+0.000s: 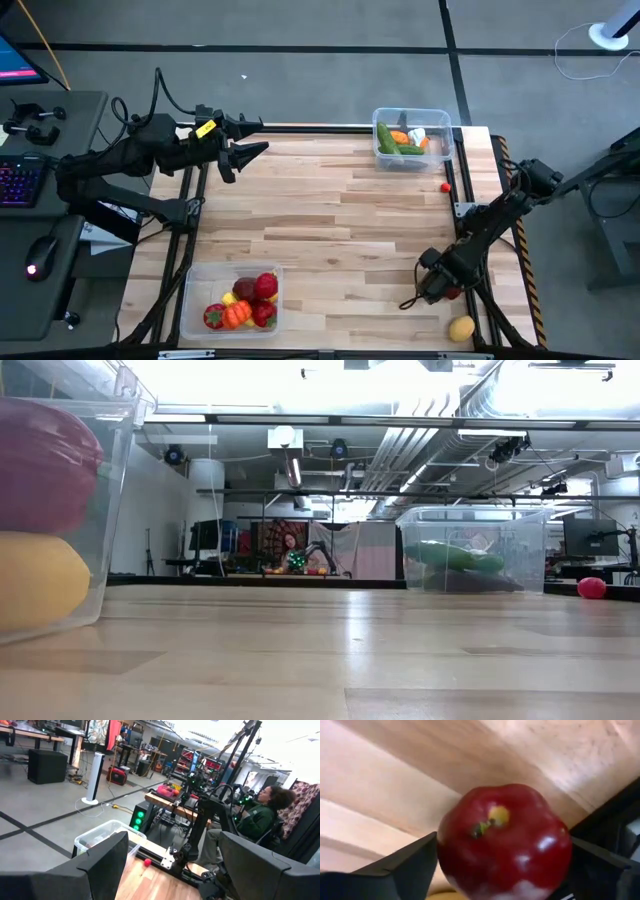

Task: Sort produce into baskets
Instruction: Put the red apple into the bottom transparent bin

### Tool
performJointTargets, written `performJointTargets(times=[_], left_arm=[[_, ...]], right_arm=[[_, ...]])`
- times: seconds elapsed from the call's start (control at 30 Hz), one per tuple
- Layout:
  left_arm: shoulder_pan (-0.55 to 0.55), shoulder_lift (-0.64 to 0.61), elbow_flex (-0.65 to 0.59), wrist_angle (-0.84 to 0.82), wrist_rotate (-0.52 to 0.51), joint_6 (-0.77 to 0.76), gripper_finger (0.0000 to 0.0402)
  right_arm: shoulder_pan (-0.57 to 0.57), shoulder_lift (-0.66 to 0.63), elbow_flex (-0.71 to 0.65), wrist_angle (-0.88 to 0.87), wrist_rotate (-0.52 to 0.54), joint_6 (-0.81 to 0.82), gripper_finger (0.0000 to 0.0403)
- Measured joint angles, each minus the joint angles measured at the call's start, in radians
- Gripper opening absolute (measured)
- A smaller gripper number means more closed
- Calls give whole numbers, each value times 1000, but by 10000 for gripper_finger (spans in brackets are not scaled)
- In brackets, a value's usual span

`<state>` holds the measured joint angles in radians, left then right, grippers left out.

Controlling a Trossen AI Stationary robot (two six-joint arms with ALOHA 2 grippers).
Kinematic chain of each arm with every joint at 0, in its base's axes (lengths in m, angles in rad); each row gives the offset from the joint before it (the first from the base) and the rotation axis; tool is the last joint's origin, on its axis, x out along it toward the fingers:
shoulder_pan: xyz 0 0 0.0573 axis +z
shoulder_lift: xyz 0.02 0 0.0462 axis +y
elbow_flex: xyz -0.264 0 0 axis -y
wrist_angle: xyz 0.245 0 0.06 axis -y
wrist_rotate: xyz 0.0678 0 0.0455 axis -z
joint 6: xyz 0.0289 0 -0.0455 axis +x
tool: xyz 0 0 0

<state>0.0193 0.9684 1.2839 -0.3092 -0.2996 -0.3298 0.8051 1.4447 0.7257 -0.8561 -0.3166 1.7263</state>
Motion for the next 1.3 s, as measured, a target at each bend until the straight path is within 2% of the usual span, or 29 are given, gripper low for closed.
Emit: performJointTargets(times=[0.1, 0.17, 0.23, 0.37, 0.43, 0.5, 0.6, 0.67, 0.77, 0.8, 0.9, 0.97, 1.13, 1.3], left_arm=[[0, 0, 0, 0, 0, -2, 301], [0, 0, 0, 0, 0, -13, 300], [0, 0, 0, 0, 0, -26, 300], [0, 0, 0, 0, 0, -28, 300], [0, 0, 0, 0, 0, -27, 300], [0, 0, 0, 0, 0, -28, 300], [0, 0, 0, 0, 1, -42, 300], [0, 0, 0, -1, 17, -65, 301], [0, 0, 0, -6, 128, -105, 300], [0, 0, 0, -8, 175, -112, 300], [-2, 0, 0, -15, 294, -120, 301], [-14, 0, 0, -21, 319, -132, 301], [-32, 0, 0, -24, 260, -123, 300], [-34, 0, 0, -23, 99, -133, 301]], right_arm=[[-3, -14, 59, -6, 56, -20, 316], [-14, -30, 126, -37, 153, -50, 283], [-37, -48, 207, -62, 329, -92, 276], [-135, -74, 386, -169, 804, -203, 276], [-213, -74, 467, -267, 1003, -272, 276], [-304, -75, 533, -355, 1143, -365, 276], [-463, -78, 597, -416, 1223, -522, 279], [-567, -82, 627, -402, 1224, -656, 280], [-687, -92, 647, -264, 1165, -872, 280], [-713, -93, 646, -178, 1110, -946, 280], [-753, -90, 605, 164, 858, -1161, 280], [-751, -64, 577, 366, 704, -1222, 280], [-697, 85, 556, 682, 461, -1241, 280], [-614, 286, 590, 988, 291, -1270, 281]])
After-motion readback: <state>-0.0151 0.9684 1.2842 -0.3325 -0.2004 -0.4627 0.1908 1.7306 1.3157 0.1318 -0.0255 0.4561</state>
